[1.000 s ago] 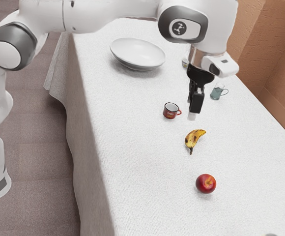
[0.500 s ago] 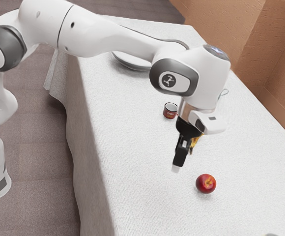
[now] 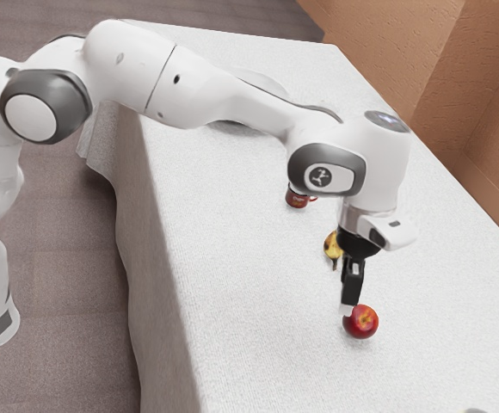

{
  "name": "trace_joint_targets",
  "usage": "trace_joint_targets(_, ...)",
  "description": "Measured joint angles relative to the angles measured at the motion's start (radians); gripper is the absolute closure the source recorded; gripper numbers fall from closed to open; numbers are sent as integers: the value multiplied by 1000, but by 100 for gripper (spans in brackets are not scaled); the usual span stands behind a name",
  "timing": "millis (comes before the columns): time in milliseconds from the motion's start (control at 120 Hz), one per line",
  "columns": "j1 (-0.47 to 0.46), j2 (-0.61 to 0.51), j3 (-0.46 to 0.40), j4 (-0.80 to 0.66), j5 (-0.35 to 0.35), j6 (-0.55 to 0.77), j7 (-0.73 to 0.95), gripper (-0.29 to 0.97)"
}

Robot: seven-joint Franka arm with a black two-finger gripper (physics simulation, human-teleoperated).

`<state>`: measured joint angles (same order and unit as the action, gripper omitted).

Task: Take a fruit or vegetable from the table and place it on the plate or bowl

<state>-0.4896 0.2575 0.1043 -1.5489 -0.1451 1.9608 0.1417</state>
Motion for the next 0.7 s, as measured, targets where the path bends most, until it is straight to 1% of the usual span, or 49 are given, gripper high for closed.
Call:
trace_joint_targets(58,81,33,-78,10,-1,6,2,2)
trace_joint_targets(133,126,54,-124,21,0,13,4,2)
trace_joint_targets(208,239,67,-248,25,5,28,5,2)
trace_joint_targets(267,289,76,-297,26,13,37,6,2)
trace_joint_targets(392,320,118,-319,29,23,62,8,2)
trace_joint_targets(550,321,171,-316,65,52,110,9,2)
trace_joint_targets(700,321,246,-318,106,65,161,9,2)
